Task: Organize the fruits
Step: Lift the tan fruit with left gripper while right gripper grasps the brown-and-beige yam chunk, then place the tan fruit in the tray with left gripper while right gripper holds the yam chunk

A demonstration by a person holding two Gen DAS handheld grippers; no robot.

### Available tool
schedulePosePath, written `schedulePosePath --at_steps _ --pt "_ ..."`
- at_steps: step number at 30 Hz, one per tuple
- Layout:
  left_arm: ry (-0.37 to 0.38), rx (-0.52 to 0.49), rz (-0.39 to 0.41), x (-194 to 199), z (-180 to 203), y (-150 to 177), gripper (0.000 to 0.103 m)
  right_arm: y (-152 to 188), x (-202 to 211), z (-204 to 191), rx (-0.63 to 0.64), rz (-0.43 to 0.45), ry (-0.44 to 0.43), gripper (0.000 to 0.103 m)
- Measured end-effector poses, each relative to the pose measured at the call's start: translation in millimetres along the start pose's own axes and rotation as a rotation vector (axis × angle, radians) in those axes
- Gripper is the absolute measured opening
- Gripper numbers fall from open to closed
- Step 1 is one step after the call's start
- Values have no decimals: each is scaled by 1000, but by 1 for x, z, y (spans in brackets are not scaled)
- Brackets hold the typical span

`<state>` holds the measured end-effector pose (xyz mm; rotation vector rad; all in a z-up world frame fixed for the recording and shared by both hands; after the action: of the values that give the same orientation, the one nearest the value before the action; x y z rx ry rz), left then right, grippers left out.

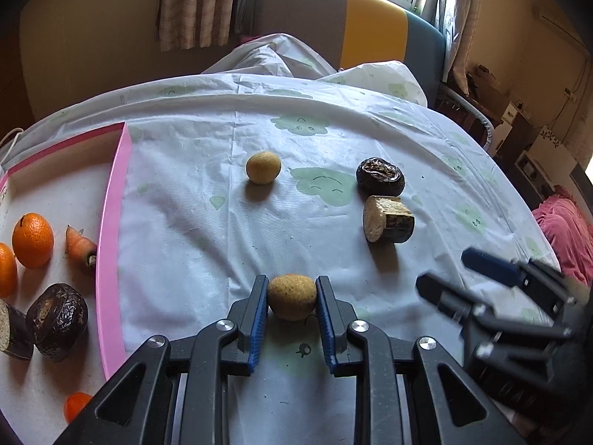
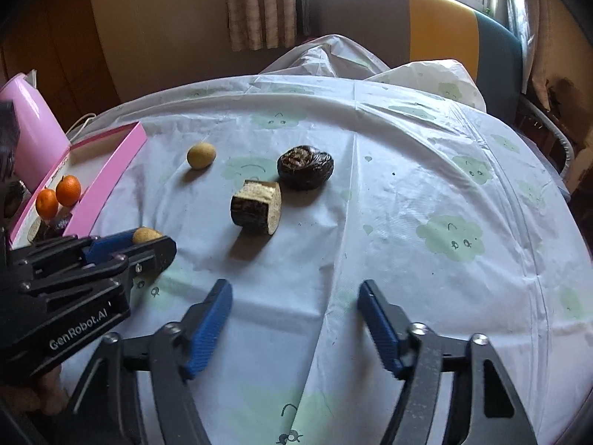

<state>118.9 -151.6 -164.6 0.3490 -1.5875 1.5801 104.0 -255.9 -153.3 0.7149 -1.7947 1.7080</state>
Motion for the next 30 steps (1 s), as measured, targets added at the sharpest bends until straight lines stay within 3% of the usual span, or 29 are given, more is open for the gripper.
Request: schedulePosePath --at_steps 6,12,14,15,16,22,30 --pt "12 15 12 0 -1 0 25 -35 1 -13 -11 38 -64 58" --pt "22 28 25 2 -2 1 26 -43 -28 -30 -6 -15 -69 57" --pt "21 26 26 1 -2 2 26 -37 -42 -29 -16 -54 -63 47" --pt "21 25 28 2 -2 2 26 -35 -46 -27 -17 -61 -55 33" --pt "22 26 29 2 -2 2 26 -34 -47 -25 -17 -58 -47 28" --pt "16 24 30 1 -2 3 26 -25 -20 -13 -4 36 -24 28" --pt "-4 3 15 0 -1 1 25 -8 -23 1 -14 35 -9 28"
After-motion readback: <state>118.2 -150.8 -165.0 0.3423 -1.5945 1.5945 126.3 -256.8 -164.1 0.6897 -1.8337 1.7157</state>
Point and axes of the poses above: each gripper's, at about its wrist camera, not at the fingertips, and x roughly against the way its jaws point, z to its right, y to its underside, the point moved 10 cm from there along -x, roughly the way its jaws point, and after that the axes turned 7 degrees about z, right-handed, at the moved point
